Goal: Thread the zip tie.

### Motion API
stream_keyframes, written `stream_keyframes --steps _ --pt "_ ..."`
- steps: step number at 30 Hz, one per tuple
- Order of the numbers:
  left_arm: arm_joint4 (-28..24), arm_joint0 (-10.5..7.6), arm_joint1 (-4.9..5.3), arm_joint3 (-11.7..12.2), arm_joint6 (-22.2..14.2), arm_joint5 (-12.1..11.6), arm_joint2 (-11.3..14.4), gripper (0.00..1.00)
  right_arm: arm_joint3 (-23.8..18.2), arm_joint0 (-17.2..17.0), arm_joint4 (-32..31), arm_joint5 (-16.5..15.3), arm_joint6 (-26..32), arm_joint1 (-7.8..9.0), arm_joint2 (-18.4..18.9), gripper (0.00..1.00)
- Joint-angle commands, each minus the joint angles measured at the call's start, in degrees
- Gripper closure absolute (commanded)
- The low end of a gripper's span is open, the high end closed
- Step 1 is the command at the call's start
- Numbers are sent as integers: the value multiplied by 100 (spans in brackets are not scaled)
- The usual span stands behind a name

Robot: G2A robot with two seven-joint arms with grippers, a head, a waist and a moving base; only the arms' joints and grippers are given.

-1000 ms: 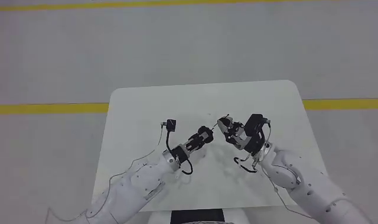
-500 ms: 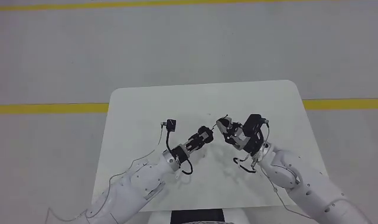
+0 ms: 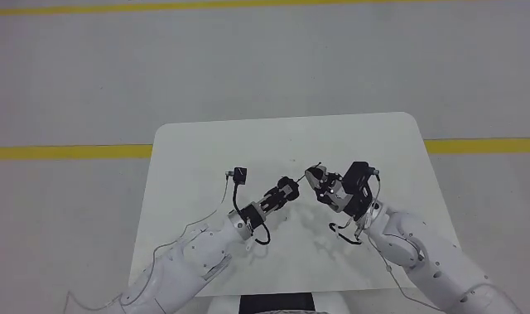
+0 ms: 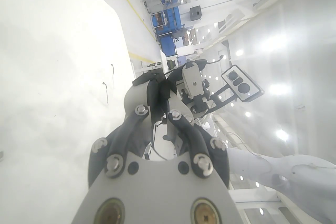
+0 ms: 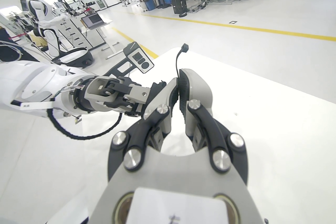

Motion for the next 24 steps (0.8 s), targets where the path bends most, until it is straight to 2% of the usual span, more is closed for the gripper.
stream_keyframes --steps 1,12,24 --pt "0 0 0 0 0 0 0 100 -9 7 12 0 32 2 -25 100" --pt "0 0 0 0 0 0 0 100 84 91 32 0 31 -4 -86 100" --pt "0 0 0 0 0 0 0 100 69 34 -9 0 -40 0 -49 100"
